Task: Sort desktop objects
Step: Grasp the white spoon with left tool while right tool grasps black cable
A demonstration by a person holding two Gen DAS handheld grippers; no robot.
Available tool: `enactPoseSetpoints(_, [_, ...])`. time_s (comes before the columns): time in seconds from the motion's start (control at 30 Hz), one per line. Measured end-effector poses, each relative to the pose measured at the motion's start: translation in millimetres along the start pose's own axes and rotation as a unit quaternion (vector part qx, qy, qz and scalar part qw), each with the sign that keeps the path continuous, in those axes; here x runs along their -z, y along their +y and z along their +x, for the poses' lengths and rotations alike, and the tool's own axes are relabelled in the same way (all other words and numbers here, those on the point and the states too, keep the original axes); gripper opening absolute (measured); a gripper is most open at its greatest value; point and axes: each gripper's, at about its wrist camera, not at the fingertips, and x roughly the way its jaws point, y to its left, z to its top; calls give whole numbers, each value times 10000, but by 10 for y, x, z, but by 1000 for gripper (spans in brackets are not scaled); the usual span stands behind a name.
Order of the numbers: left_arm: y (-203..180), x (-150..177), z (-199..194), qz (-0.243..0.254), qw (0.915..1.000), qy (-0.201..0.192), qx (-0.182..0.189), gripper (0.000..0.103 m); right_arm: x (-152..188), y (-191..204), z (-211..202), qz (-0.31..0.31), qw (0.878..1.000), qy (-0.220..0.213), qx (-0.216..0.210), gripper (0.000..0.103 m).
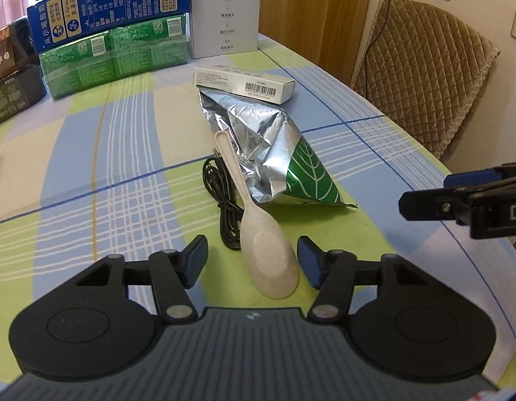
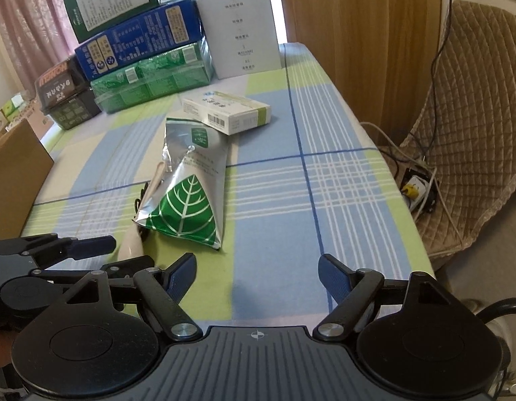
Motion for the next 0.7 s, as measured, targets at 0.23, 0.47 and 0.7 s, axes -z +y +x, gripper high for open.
enactPoseSetpoints(0.23, [2,23,33,-50,10000,15,36,28,2,68,70,-54,10000,35,-72,78])
enactPoseSetpoints(0.47, [183,126,-184,7,10000,72,-63,27,2,245,93,-197,9993,11,-332,78])
enactPoseSetpoints(0.7, [584,261,-374,-149,9987,85,-482,24,43,614,328,-375,9947,197,-938,57])
